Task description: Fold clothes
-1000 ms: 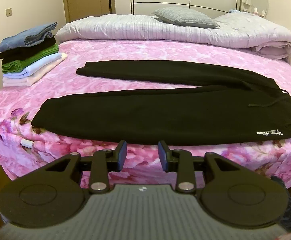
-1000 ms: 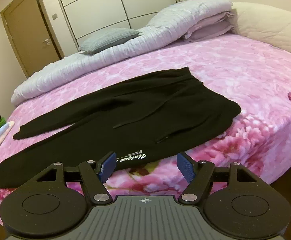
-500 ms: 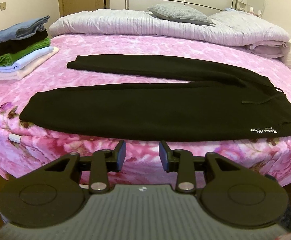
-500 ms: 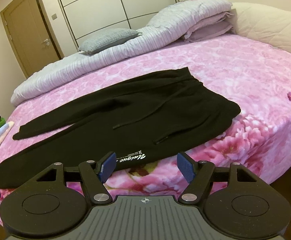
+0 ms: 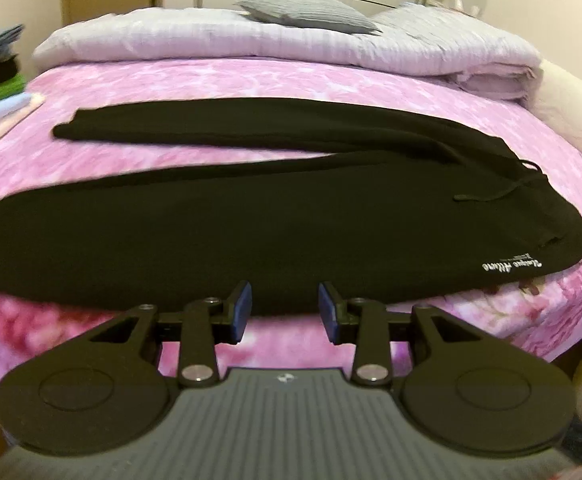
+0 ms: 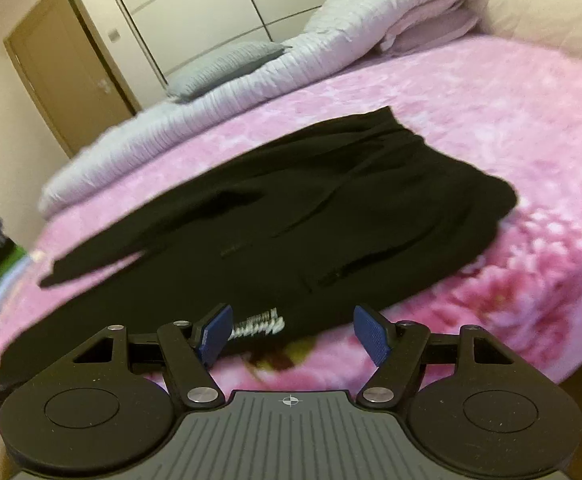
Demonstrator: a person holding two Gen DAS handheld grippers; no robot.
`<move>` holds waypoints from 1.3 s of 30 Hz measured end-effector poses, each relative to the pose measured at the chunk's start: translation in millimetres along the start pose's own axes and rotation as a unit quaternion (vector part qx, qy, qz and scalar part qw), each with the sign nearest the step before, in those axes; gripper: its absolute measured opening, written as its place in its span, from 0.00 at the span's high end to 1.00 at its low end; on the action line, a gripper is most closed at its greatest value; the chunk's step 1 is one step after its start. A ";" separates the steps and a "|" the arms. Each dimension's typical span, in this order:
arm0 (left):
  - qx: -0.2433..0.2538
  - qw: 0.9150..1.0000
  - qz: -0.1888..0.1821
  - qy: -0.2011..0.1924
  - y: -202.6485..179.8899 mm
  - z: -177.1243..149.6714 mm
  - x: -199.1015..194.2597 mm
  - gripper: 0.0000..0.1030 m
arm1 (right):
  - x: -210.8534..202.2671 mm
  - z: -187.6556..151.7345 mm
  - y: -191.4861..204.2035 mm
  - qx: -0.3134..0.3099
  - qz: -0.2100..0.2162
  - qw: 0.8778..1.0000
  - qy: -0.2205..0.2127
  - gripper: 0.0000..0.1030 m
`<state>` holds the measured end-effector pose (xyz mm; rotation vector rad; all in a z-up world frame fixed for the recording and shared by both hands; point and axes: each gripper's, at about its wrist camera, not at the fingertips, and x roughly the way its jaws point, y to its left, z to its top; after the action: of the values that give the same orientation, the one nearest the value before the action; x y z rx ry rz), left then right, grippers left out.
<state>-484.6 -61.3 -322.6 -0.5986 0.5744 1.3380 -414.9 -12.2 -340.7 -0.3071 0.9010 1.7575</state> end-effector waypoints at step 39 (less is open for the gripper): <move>0.312 0.931 -0.180 0.059 4.1 285.3 391.4 0.69 | 381.9 245.6 58.5 -0.406 0.105 0.894 0.157 0.42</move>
<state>-421.7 414.7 -386.8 -0.2385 0.8932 0.7137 -559.3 420.6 -378.9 -1.0955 0.3671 2.2681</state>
